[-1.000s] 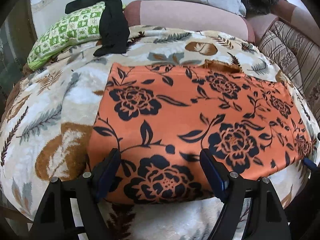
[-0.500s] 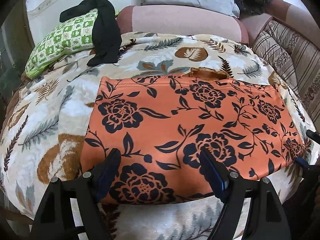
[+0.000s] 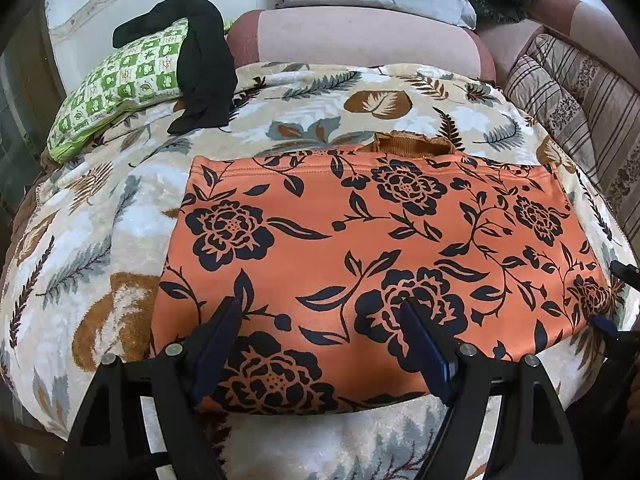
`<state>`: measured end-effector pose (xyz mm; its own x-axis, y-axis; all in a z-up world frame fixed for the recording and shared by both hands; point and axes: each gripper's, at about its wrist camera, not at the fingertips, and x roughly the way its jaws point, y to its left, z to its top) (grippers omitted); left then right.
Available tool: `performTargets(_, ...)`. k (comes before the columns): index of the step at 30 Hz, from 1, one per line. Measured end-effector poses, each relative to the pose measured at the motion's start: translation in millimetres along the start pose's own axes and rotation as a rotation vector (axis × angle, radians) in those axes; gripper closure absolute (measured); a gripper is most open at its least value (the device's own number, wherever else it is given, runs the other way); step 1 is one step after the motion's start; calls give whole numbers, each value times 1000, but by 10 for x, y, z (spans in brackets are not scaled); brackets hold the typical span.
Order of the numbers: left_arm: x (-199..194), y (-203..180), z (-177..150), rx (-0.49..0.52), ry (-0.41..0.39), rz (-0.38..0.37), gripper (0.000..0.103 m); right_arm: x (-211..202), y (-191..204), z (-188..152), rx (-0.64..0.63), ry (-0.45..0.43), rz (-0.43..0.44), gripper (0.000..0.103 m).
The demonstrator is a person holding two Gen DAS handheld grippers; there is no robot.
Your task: Fold small clothes
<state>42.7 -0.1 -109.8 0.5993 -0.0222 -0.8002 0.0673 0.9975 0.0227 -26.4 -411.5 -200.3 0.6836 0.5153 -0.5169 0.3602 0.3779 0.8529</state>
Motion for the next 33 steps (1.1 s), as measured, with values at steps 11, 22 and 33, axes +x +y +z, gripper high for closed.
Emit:
performTargets(11,257,-256,41,58,31,-9,22,78,159,114,-104,-4,-45,89)
performTargets(22,394,-261,110,42,20,-30,22,-77,267,140,-219,-12,-177,57)
performTargets(33,505,-271,97,51,8,-26,19,790,743,1125,-437,182,-174,30)
